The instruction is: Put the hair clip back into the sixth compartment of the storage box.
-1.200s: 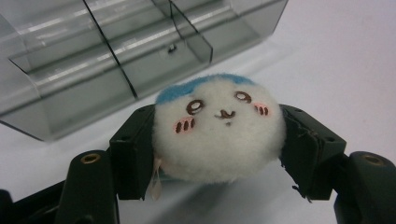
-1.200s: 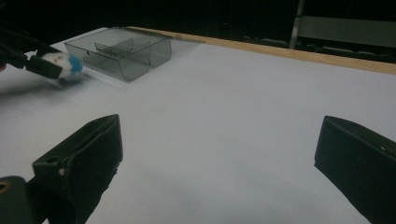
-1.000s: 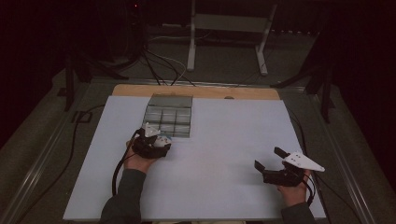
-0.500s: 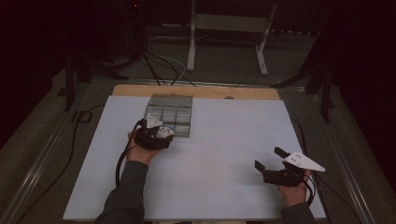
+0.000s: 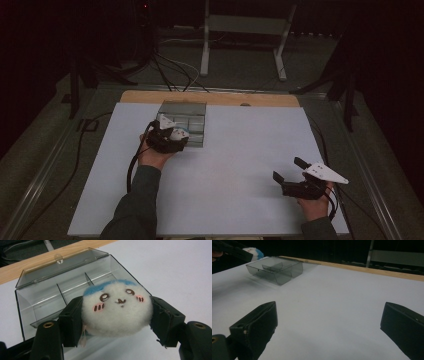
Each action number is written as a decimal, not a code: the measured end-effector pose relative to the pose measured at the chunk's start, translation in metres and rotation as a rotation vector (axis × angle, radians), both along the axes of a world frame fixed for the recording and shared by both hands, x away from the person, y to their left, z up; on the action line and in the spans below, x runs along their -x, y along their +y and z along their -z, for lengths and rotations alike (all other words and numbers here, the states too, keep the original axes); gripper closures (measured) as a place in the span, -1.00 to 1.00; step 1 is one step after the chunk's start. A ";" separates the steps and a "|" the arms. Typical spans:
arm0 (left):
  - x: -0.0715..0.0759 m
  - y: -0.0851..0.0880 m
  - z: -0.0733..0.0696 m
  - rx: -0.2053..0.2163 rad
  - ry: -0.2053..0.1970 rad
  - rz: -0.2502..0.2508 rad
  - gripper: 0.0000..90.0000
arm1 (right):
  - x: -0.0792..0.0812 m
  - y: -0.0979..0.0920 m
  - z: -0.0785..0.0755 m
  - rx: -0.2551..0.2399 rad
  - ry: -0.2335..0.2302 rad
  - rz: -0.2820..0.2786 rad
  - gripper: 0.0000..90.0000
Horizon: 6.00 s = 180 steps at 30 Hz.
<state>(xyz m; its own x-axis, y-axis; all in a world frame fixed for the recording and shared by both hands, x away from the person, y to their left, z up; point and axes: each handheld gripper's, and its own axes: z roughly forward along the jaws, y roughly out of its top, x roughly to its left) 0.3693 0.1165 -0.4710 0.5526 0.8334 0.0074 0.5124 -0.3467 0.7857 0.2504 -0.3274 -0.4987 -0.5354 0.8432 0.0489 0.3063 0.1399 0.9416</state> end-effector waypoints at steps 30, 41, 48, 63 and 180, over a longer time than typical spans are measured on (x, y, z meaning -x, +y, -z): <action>-0.019 -0.009 -0.008 0.016 -0.026 -0.015 -0.23 | 0.000 0.000 0.000 0.000 -0.005 0.000 -0.98; -0.023 -0.015 -0.010 0.020 -0.024 -0.016 -0.23 | 0.000 0.000 0.000 -0.001 -0.006 0.002 -0.98; -0.026 -0.019 -0.010 0.017 -0.022 -0.013 -0.24 | 0.000 0.000 0.000 0.000 -0.007 0.000 -0.98; -0.030 -0.023 -0.005 0.011 -0.010 -0.011 -0.23 | -0.001 0.000 0.000 -0.003 -0.008 -0.002 -0.98; -0.016 0.011 -0.003 0.145 -0.014 -0.025 -0.98 | -0.002 0.000 0.001 0.004 -0.001 -0.001 -0.98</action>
